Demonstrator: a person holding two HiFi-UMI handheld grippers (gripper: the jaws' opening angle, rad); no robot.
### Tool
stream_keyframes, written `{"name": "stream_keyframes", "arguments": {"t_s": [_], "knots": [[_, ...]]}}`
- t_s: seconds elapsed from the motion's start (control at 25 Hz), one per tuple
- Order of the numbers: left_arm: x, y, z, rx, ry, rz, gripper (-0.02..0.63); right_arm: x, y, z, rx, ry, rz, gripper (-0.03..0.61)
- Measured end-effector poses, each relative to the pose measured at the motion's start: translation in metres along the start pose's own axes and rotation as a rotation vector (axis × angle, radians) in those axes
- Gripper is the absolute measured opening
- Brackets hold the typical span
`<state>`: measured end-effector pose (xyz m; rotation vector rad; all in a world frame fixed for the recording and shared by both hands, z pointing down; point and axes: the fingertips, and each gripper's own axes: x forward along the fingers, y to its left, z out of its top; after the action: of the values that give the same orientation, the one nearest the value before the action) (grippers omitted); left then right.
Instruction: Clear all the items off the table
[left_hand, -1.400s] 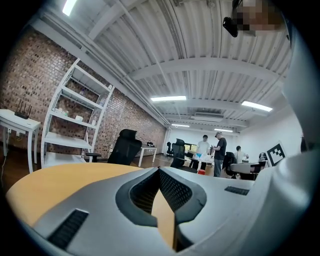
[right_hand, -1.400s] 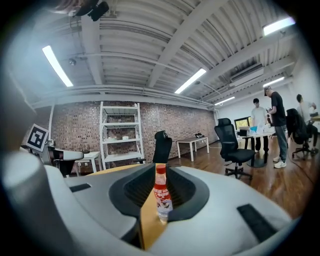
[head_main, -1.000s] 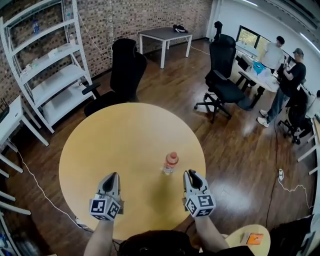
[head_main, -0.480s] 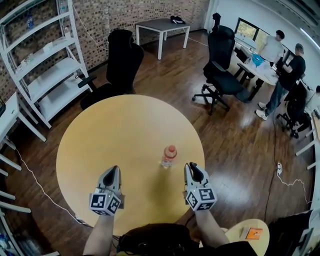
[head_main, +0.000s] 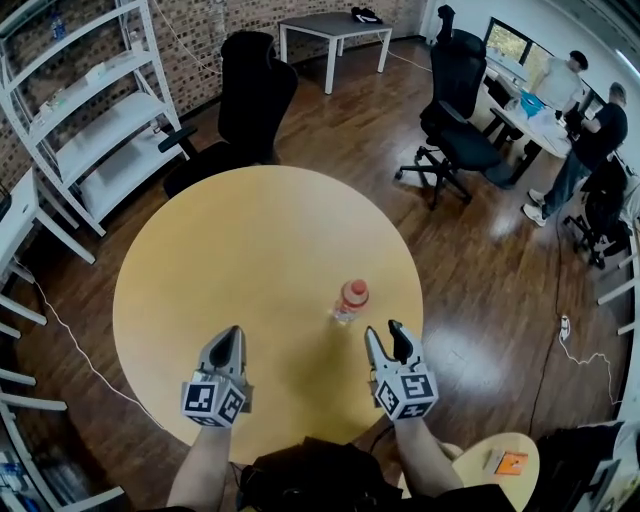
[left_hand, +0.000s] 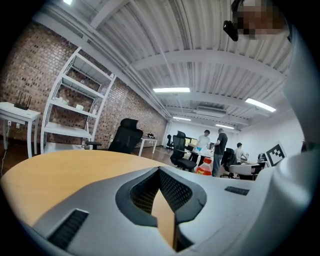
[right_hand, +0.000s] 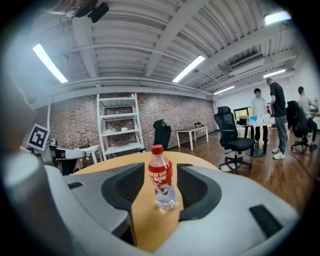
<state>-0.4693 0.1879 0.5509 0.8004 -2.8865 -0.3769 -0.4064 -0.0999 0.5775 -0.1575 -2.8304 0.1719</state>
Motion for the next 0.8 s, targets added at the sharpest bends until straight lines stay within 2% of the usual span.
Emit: {"name": "stream_keyframes", "arguments": {"t_s": [0.12,0.32,0.4,0.8], "knots": [[0.001,0.002,-0.018,-0.020,0.041,0.006,0.000,0.006,0.001,-0.018,0.014,0.059,0.011,0.262],[0.016,0.002,-0.038,-0.032,0.091,0.004,0.000,0.033,-0.003,-0.034,0.004,0.100,0.029,0.262],[0.018,0.005,-0.043,-0.037,0.102,0.013,0.000,0.044,-0.004,-0.040,0.000,0.109,0.041,0.307],[0.020,0.028,-0.068,-0.045,0.165,0.108,0.000,0.102,-0.002,-0.064,-0.020,0.105,0.084,0.307]]}}
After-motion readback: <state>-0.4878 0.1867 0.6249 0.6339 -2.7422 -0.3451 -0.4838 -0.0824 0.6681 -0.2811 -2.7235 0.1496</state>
